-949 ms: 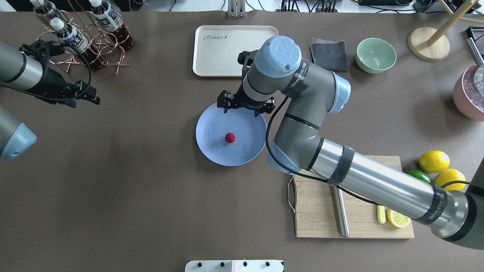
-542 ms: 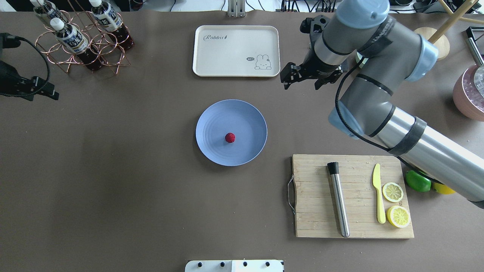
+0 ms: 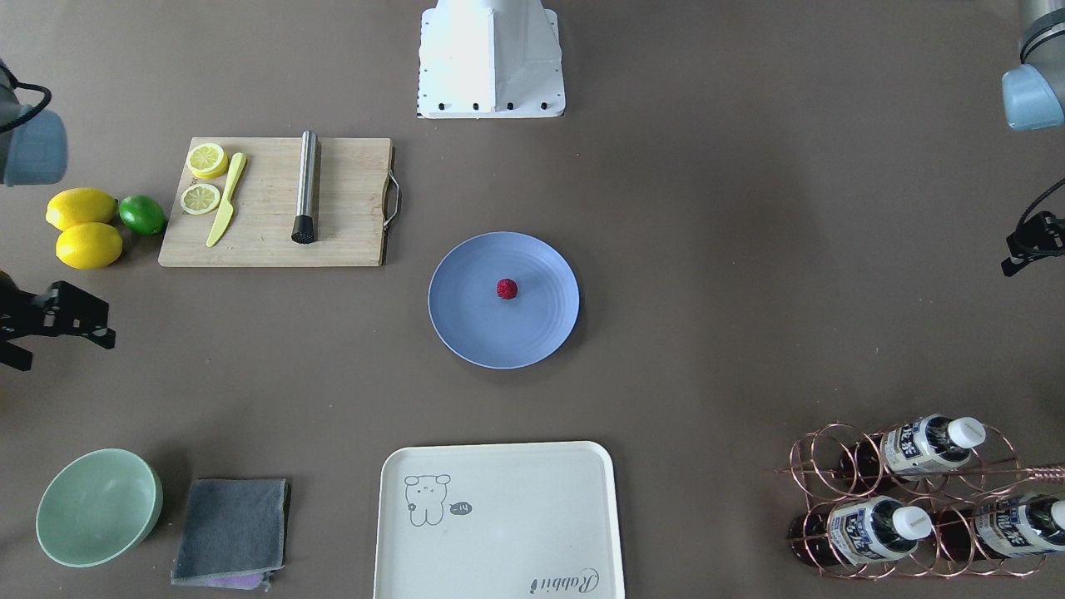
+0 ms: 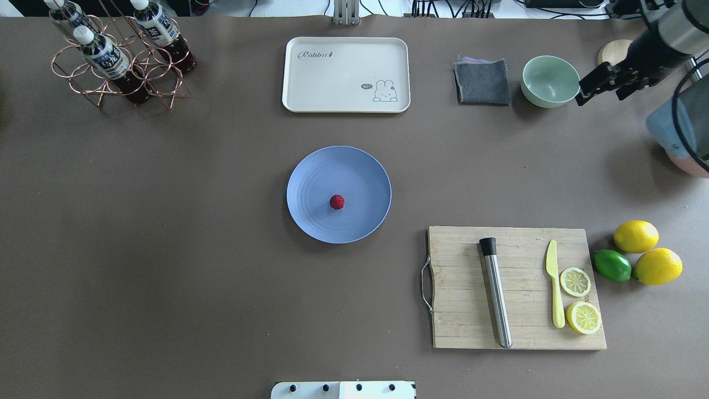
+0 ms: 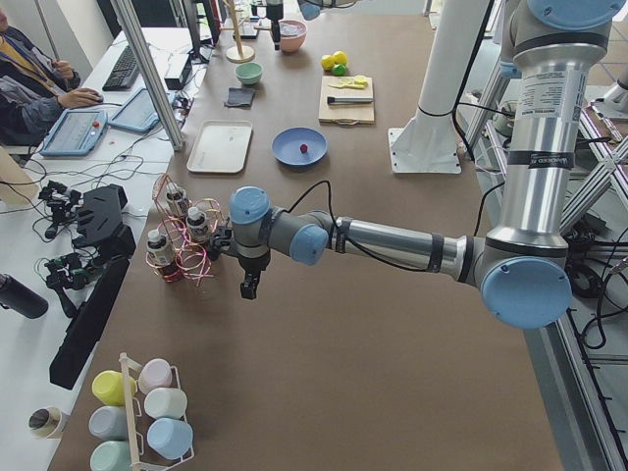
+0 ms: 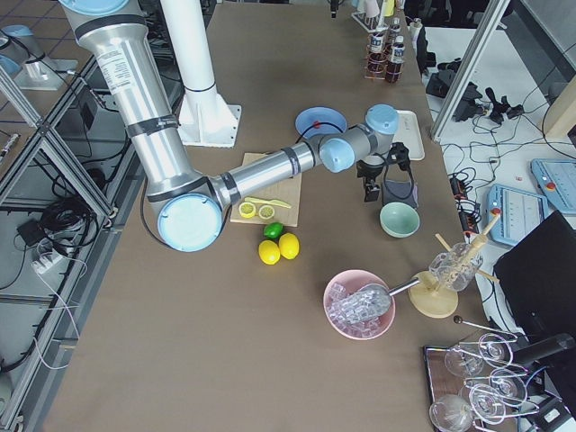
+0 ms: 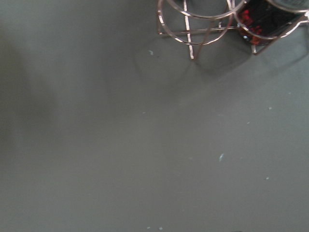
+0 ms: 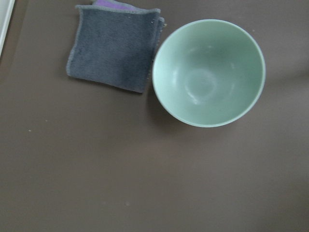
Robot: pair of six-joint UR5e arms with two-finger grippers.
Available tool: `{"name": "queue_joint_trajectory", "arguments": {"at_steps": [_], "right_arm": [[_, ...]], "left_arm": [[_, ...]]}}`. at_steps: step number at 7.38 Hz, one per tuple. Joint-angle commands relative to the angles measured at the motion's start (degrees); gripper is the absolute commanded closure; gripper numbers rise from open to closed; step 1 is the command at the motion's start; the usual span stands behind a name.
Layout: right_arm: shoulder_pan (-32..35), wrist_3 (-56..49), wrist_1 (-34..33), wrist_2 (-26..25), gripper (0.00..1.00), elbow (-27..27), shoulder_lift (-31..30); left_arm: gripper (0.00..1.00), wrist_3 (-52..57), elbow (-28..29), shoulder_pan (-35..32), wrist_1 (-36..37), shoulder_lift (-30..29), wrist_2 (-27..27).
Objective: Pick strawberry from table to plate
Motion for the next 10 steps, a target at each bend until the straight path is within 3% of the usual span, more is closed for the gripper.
{"name": "queue_joint_trajectory", "arguments": {"at_steps": [1, 3, 6, 8, 10], "right_arm": [[9.0, -19.0, -5.9, 0.2, 0.0, -0.3, -7.6], [14.0, -32.1, -15.3, -1.6, 0.0, -0.7, -7.7], [14.7, -32.4, -14.8, -2.2, 0.0, -3.4, -9.0], [15.9, -31.6, -15.1, 0.5, 0.0, -3.4, -9.3], [15.9, -31.4, -15.1, 0.4, 0.0, -3.4, -8.7]], "left_arm": [[0.12, 2.5, -0.1, -2.4, 1.8, 1.1, -3.2], [0.12, 2.5, -0.1, -2.4, 1.8, 1.0, -3.2], [0.11, 2.4, 0.4, -2.3, 1.9, 0.6, -3.1], [0.11, 2.4, 0.9, -2.5, 2.0, 1.0, -3.2], [0.1, 2.4, 2.4, -5.6, 2.0, 1.3, -3.4]]}}
